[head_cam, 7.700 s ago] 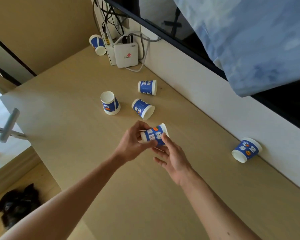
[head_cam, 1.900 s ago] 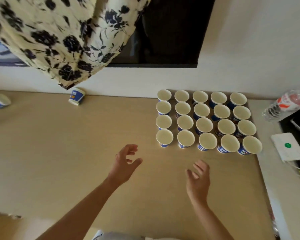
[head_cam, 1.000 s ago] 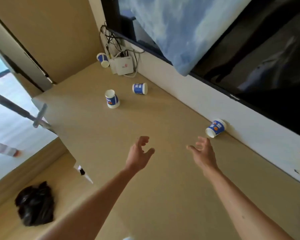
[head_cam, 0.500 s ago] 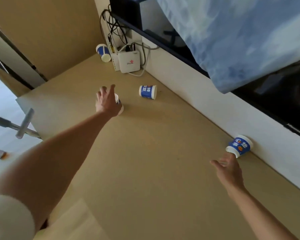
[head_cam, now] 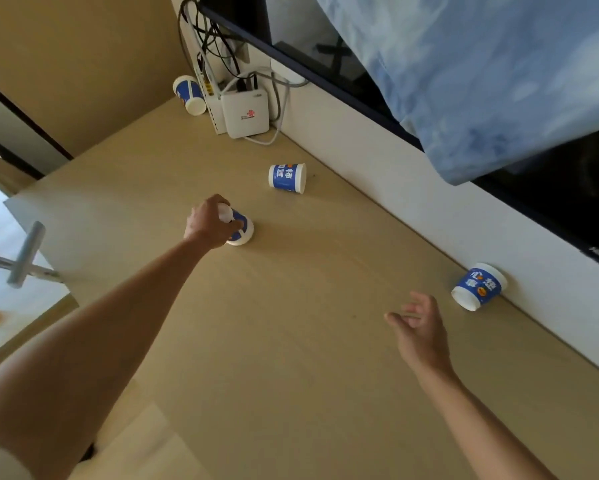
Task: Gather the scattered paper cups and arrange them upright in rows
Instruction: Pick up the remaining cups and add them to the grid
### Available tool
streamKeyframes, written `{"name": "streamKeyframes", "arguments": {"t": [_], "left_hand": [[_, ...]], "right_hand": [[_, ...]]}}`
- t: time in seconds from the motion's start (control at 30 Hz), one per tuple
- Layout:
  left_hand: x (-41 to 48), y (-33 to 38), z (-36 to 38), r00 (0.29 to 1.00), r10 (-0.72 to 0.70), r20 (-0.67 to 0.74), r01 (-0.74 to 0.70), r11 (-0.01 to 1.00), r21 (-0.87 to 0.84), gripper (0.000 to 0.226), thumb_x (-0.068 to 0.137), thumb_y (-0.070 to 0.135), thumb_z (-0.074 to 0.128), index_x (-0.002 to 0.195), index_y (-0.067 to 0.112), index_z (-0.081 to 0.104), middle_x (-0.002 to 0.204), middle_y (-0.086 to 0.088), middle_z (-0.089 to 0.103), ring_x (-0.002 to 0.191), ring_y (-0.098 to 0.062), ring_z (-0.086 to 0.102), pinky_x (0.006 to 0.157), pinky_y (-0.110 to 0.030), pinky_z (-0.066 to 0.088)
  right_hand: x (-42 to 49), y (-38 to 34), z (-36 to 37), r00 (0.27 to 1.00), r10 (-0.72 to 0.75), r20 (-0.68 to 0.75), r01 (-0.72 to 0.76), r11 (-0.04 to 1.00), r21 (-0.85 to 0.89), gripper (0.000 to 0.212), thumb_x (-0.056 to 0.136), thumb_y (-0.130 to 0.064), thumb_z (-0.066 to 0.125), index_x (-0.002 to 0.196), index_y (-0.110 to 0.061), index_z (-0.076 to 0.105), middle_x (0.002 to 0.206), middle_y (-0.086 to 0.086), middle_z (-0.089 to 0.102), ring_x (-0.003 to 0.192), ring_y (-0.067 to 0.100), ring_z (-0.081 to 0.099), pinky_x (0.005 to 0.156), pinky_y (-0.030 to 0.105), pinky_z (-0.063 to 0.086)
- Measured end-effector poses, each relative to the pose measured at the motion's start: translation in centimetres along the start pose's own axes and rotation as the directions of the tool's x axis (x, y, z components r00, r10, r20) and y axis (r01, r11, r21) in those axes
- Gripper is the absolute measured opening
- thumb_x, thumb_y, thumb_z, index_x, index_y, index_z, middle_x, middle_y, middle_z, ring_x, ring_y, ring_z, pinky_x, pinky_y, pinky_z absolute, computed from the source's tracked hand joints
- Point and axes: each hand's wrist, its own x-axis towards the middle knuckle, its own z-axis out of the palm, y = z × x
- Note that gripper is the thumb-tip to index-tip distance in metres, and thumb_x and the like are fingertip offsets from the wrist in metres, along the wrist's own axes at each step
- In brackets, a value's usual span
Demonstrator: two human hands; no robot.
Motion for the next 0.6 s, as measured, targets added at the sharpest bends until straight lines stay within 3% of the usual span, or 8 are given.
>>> {"name": "streamKeyframes", "arguments": {"t": [0.1,0.23,0.33,0.47,0.53,0.6], "left_hand": [[-3.2,0.1,0.8,0.998,-0.053,0.032,0.060,0.953,-0.298,0.043,0.074,0.027,0.082,0.111,0.016,0.064,0.107,-0.009,0.066,0.090,-0.028,0.066,0.071,-0.038,0.058],[-8.7,0.7,2.1,0.970,-0.012,0.245,0.180,0.712,-0.678,0.037,0.084,0.021,0.075,0.116,0.010,0.062,0.113,-0.019,0.067,0.088,-0.023,0.072,0.070,-0.034,0.061],[-13.7,1.6,3.2,0.901,0.135,0.413,0.284,0.536,-0.795,0.034,0.089,0.019,0.069,0.119,0.006,0.060,0.110,-0.015,0.069,0.094,-0.024,0.072,0.074,-0.034,0.059],[-19.7,3.2,4.7,0.806,0.274,0.524,0.391,0.417,-0.820,0.041,0.086,0.018,0.068,0.122,0.002,0.056,0.111,-0.010,0.068,0.098,-0.027,0.069,0.079,-0.037,0.058],[-22.3,4.2,5.2,0.765,0.329,0.553,0.415,0.406,-0.815,0.042,0.086,0.018,0.067,0.122,0.002,0.054,0.113,-0.009,0.066,0.099,-0.027,0.068,0.082,-0.039,0.057],[-24.1,5.0,5.5,0.730,0.375,0.571,0.431,0.395,-0.811,0.038,0.086,0.017,0.068,0.120,0.006,0.055,0.113,-0.009,0.065,0.099,-0.028,0.067,0.083,-0.038,0.057]], "right_hand": [[-2.0,-1.2,2.6,0.998,0.013,0.064,-0.016,0.998,0.060,0.052,0.084,-0.010,0.078,0.129,-0.012,0.051,0.111,0.008,0.063,0.082,-0.001,0.059,0.062,0.005,0.043],[-4.4,-3.0,4.8,0.971,0.088,0.223,-0.137,0.967,0.216,0.057,0.085,-0.020,0.080,0.133,-0.016,0.050,0.120,0.009,0.063,0.093,0.016,0.064,0.083,0.035,0.055],[-5.5,-4.2,4.6,0.932,0.081,0.353,-0.189,0.940,0.283,0.075,0.078,-0.040,0.082,0.141,-0.020,0.047,0.128,0.005,0.062,0.110,0.016,0.064,0.096,0.041,0.054],[-7.4,-5.0,2.3,0.913,0.001,0.407,-0.178,0.900,0.397,0.095,0.061,-0.059,0.076,0.143,-0.022,0.045,0.130,0.000,0.062,0.113,0.012,0.065,0.092,0.036,0.055],[-8.3,-4.8,0.7,0.923,-0.039,0.382,-0.130,0.904,0.408,0.083,0.062,-0.060,0.074,0.134,-0.023,0.056,0.122,-0.003,0.067,0.107,0.013,0.068,0.086,0.033,0.054],[-9.0,-4.2,-0.9,0.939,-0.079,0.334,-0.070,0.909,0.411,0.047,0.072,-0.049,0.074,0.113,-0.027,0.069,0.105,-0.005,0.073,0.093,0.012,0.069,0.082,0.034,0.054]]}}
